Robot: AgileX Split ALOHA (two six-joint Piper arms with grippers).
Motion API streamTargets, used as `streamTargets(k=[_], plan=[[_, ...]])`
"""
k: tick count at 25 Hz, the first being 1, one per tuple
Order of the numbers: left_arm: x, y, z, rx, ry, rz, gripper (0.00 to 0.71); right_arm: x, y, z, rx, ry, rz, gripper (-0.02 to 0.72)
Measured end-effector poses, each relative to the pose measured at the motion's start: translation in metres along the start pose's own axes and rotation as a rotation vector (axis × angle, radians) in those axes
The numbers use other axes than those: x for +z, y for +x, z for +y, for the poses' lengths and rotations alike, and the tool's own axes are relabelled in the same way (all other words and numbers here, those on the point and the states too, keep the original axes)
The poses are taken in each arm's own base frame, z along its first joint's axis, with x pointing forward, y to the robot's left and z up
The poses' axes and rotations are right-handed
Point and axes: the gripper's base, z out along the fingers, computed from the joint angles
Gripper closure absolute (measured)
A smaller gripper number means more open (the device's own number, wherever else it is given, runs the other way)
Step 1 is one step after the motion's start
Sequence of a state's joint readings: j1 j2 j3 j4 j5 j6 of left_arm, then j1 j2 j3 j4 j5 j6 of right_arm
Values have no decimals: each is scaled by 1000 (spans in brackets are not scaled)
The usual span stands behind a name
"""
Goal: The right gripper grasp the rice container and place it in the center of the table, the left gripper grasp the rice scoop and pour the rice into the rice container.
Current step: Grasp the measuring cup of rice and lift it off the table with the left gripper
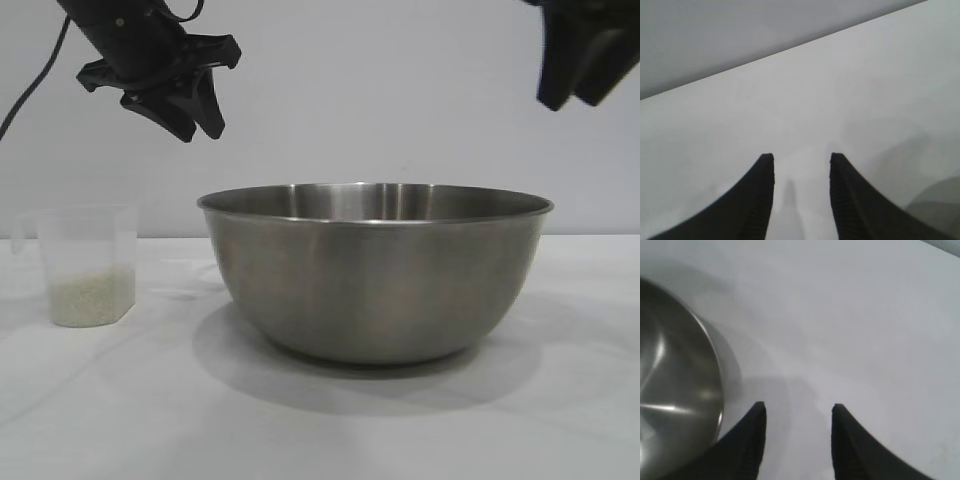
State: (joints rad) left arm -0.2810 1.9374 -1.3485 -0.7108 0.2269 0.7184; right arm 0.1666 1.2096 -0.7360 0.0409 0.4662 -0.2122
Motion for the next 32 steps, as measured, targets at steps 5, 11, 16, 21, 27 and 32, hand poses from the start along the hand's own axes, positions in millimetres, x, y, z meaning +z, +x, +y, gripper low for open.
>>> streamTargets(k=[5, 11, 16, 21, 27, 32], plan=[[0, 0, 0, 0, 1, 2, 485, -37, 23, -9, 111, 47, -91, 441], [0, 0, 0, 0, 2, 3, 485, -80, 44, 1, 132, 24, -138, 441], [0, 0, 0, 4, 2, 4, 485, -117, 67, 11, 136, 10, -152, 441], [0, 0, 0, 4, 2, 4, 485, -145, 94, 19, 174, 12, -142, 441], [0, 0, 0, 4, 2, 4, 485, -161, 117, 27, 185, 6, -122, 441], [0, 0, 0, 5, 2, 4, 485, -161, 126, 30, 186, -7, -73, 441]])
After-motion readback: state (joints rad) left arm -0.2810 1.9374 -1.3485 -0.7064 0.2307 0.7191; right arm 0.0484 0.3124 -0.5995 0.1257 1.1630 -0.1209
